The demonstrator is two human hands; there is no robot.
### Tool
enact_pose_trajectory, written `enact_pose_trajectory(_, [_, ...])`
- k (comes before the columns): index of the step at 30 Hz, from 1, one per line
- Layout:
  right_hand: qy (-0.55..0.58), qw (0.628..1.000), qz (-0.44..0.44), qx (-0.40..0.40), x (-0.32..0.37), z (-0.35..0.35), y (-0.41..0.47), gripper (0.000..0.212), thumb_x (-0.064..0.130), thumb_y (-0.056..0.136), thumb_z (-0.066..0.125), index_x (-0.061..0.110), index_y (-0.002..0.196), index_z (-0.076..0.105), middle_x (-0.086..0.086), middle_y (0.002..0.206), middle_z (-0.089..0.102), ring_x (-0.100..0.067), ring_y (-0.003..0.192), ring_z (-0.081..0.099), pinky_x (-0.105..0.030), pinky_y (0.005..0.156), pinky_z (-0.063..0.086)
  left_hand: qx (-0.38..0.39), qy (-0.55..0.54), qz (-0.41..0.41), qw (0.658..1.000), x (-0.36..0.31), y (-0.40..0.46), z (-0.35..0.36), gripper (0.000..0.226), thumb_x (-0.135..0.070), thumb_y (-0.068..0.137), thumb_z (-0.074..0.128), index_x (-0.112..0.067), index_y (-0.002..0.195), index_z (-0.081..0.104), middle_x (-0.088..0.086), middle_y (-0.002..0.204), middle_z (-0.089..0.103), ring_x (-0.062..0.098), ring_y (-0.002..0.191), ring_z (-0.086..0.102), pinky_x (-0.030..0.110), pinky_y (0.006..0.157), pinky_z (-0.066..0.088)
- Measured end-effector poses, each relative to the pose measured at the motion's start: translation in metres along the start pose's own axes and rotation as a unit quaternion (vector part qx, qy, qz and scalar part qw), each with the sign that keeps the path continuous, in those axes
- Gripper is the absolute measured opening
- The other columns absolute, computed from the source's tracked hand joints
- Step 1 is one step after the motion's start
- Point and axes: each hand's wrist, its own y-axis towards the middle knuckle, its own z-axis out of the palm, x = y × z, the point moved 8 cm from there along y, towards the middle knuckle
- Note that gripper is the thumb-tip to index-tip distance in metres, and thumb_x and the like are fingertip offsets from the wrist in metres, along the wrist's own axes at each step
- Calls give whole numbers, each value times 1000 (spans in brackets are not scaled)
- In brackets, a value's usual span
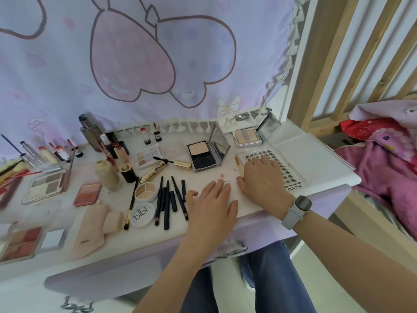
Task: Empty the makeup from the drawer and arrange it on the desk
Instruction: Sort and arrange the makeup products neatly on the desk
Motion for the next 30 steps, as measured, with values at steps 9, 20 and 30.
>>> enact_pose_trajectory(9, [25,1000,14,1,2,-10,-3,21,22,88,44,12,70,44,-5,83,56,-26,81,55,-32,75,31,-10,-15,2,1000,2,0,-2,44,-43,78,37,-24,97,71,-8,107,69,6,100,64,41,73,50])
enact_pose_trajectory(20, [243,961,134,12,-46,-32,-2,19,16,80,49,5,69,60,-7,67,68,-25,61,59,-31,59,48,34,-8,21,999,-2,4,-2,45,-40,93,30,-22,131,47,-8,144,38,9,133,34,48,105,18])
enact_pose_trajectory(30, [561,820,-18,-115,8,-93,2,27,-4,93,37,12,89,59,-1,63,49,-2,46,45,-11,51,38,-55,-80,-20,995,42,-8,-80,60,-49,83,18,-28,125,54,-11,135,48,9,126,40,33,105,20])
